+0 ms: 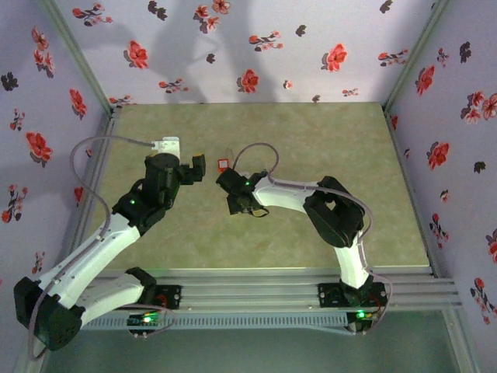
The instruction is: Lock with the key
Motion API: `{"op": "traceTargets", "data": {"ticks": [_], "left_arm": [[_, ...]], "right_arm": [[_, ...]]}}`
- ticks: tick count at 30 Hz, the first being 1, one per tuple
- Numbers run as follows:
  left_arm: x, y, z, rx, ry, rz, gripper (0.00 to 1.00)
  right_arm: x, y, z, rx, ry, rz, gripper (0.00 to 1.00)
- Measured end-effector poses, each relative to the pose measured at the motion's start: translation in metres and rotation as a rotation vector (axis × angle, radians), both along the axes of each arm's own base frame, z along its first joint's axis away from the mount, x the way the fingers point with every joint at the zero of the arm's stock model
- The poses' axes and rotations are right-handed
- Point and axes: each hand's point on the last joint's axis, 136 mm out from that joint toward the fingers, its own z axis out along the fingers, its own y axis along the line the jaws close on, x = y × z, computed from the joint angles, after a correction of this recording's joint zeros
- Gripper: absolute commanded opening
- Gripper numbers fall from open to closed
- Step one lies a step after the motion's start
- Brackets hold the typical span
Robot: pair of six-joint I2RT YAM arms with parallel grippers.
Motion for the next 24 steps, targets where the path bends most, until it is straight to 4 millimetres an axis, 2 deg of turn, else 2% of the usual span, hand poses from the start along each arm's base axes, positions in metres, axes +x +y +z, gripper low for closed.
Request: {"op": "traceTargets", "data": {"ticks": [4,24], "left_arm": [[-0.0002,0.0001,-0.0013,0.001,0.002,0.0,1.0],[0.0002,-0.0001,0.0001,-0.002,-0.003,0.0,1.0]], "right_arm": [[0.0002,-0.0007,-0.0057,-0.008,0.012,0.004,0.56],[0.0064,-0.0013,-0.006,-0.003,0.021,-0.001,0.36]]}}
